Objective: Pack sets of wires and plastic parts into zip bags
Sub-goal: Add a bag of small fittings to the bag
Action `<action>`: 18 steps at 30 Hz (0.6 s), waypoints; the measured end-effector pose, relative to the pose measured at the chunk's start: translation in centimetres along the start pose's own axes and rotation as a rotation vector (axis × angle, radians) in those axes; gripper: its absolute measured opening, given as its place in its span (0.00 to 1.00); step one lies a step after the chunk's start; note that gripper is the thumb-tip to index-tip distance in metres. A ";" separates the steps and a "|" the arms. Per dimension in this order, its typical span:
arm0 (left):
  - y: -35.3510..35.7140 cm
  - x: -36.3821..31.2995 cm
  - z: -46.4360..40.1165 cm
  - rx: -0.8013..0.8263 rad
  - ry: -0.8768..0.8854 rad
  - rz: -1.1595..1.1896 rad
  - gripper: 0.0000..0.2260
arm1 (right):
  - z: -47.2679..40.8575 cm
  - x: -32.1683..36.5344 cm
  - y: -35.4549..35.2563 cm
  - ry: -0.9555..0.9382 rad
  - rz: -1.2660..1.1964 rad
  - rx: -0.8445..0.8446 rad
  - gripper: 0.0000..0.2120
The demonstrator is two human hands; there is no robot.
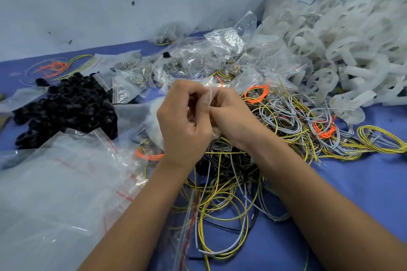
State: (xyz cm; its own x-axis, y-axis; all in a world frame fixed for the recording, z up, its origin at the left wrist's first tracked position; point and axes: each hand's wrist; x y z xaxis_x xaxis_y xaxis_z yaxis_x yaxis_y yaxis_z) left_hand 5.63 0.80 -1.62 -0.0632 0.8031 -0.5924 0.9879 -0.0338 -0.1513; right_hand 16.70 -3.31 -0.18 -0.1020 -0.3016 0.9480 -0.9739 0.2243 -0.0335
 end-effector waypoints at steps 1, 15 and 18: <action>0.1 -0.1 -0.1 -0.009 -0.006 0.012 0.03 | 0.0 -0.1 0.4 0.025 -0.065 -0.030 0.02; 5.3 -2.1 -0.9 0.113 -0.110 -0.125 0.05 | 0.6 1.5 -7.5 -0.237 0.776 -0.694 0.07; 7.6 -3.1 -1.1 0.152 -0.163 -0.132 0.05 | 2.3 1.4 -12.1 -0.077 1.102 -1.015 0.10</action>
State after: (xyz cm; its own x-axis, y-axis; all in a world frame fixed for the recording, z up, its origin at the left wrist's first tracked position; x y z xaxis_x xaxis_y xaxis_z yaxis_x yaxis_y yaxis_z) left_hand 13.53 -1.35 -0.06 -0.2242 0.7006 -0.6774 0.9379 -0.0337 -0.3453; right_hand 27.86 -8.52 0.81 -0.7126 0.4029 0.5743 0.1442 0.8853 -0.4421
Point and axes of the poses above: each hand's wrist, its own z-axis away from the middle knuckle, its own y-axis out of the palm, x = y × z, and after that the axes turned 7 degrees about -y, right-handed
